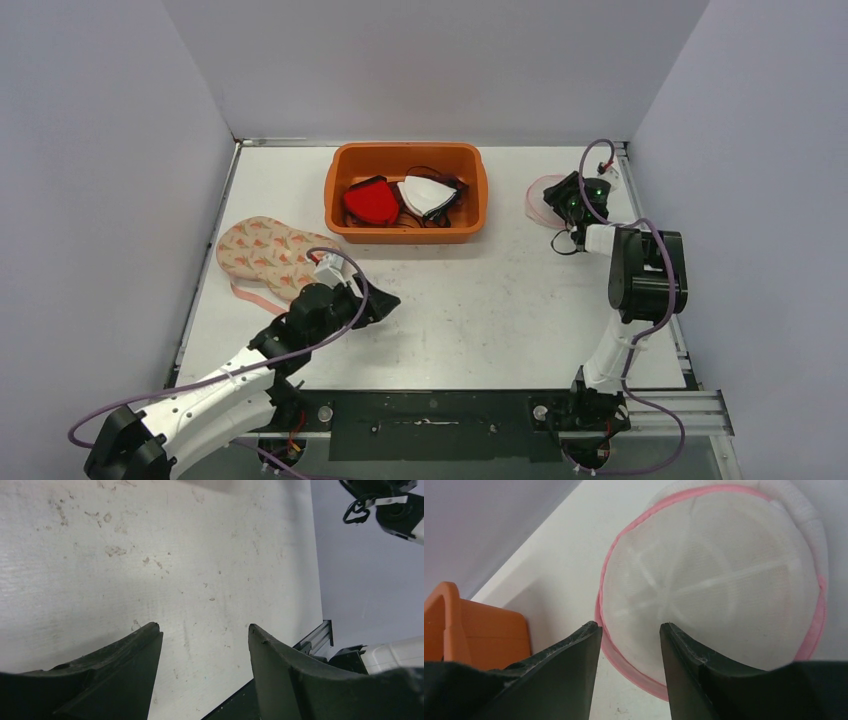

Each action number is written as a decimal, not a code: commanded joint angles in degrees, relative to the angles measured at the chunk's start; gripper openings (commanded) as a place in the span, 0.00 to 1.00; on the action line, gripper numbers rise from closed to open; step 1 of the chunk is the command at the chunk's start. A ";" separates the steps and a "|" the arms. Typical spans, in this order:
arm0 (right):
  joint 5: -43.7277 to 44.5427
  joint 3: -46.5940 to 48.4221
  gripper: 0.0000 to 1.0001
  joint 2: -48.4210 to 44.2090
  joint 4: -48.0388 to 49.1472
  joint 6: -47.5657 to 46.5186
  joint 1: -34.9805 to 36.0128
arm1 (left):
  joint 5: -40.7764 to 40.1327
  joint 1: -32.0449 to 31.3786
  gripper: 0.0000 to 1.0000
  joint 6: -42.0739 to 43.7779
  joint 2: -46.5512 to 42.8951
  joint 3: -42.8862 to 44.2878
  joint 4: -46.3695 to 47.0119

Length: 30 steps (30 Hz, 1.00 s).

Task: Unzip the laundry bag and remove the bra
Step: Place the laundry bag at the center of the board.

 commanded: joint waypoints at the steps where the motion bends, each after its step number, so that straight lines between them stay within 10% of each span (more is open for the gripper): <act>1: -1.01 0.88 0.48 1.02 2.19 0.48 0.02 | -3.05 0.65 0.62 3.16 -3.21 4.53 -4.44; 21: 2.24 -2.09 0.64 -13.38 8.23 2.16 4.51 | -18.14 1.18 0.67 3.08 -17.46 11.23 -28.45; 30: 15.89 -15.89 0.67 -34.87 7.41 -0.93 20.87 | -32.69 1.51 0.96 -8.45 -20.74 8.73 -36.09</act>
